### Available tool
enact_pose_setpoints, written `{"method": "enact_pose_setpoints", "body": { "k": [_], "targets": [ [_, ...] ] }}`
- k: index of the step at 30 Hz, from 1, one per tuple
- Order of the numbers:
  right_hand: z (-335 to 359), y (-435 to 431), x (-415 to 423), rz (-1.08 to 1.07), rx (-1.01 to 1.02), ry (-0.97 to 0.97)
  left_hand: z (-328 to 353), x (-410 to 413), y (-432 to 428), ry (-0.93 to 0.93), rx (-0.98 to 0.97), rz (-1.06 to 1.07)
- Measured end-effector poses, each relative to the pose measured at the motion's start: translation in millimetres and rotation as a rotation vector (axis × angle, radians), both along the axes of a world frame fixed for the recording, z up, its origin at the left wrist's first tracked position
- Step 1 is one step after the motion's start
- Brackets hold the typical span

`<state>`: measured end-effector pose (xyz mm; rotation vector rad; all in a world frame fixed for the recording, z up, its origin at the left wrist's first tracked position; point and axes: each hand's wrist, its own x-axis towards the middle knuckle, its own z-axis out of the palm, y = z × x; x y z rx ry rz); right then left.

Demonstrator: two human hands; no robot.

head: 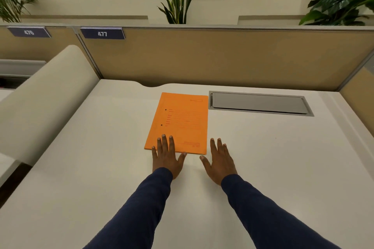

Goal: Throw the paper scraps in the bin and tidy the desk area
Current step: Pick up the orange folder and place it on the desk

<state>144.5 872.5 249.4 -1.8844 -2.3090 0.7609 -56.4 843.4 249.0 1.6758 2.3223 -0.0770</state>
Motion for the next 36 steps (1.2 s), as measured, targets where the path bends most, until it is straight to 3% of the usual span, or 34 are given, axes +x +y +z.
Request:
{"method": "enact_pose_setpoints", "body": {
  "k": [17,36],
  "targets": [
    [4.6,-148.6,165.2,0.163,0.023,-0.004,-6.0,188.2,-183.8,0.01,-0.022,0.137],
    [9.6,-225.2,201.6,0.008,0.034,-0.063,-8.0,220.5,-236.2,-0.011,-0.043,0.001]
  ]
}}
